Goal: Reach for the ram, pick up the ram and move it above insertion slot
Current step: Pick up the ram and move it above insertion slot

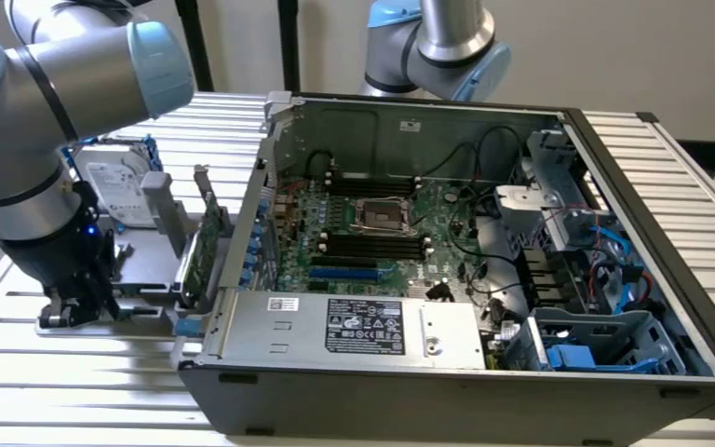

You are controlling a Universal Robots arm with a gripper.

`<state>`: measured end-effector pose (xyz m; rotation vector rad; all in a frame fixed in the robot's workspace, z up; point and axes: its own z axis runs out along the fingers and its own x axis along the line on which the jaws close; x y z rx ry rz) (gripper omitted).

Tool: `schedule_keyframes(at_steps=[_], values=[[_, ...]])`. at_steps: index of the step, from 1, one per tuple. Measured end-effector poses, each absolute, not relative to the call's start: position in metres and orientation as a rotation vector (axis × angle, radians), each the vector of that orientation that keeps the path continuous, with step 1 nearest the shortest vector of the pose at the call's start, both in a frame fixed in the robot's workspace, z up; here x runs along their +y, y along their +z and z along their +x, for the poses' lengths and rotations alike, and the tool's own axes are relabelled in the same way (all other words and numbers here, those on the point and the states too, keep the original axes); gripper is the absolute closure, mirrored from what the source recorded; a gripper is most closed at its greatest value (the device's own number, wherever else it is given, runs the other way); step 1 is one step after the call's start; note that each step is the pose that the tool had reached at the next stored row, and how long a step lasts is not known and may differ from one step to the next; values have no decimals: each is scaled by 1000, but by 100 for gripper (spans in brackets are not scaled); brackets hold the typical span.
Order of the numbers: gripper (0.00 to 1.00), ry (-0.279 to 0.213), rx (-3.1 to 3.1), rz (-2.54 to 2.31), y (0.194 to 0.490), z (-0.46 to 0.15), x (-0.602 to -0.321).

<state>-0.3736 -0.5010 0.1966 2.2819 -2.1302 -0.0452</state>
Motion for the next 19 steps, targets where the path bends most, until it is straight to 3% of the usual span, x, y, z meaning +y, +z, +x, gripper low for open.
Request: schedule_keyframes(at_steps=[1, 19], values=[[85, -46, -2130, 2282, 197, -373, -501], [86, -47, -2151, 2261, 197, -373, -501]])
